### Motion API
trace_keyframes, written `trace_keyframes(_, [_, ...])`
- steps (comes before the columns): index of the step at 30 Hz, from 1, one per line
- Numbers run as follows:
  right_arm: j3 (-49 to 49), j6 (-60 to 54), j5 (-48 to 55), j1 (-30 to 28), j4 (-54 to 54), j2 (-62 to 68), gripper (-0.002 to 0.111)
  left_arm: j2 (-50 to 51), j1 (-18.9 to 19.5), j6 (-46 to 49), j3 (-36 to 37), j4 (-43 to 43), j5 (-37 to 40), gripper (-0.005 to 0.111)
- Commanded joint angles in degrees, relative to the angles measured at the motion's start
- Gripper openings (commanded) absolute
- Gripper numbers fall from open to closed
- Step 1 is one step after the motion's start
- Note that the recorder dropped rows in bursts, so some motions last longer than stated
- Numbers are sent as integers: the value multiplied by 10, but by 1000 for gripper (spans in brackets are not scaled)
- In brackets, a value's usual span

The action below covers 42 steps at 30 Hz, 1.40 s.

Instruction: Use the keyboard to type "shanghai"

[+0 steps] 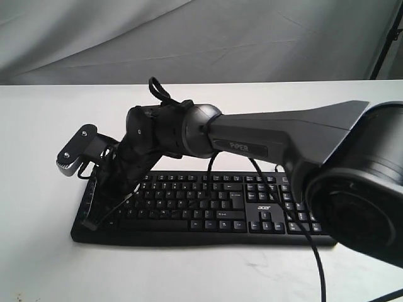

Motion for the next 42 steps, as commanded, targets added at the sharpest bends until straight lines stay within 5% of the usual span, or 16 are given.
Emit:
trace_keyframes(1, [-3, 51, 26, -3, -84, -47, 0, -1, -4, -2, 1, 0, -3, 0])
trace_keyframes(6, [59, 64, 35, -29, -96, -103, 0, -1, -4, -2, 1, 0, -3, 0])
trace_keyframes(16, [290, 55, -121, -79, -37, -204, 0, -1, -4, -2, 1, 0, -3, 0])
trace_keyframes(42, [294, 55, -145, -88, -25, -161, 0, -1, -4, -2, 1, 0, -3, 0])
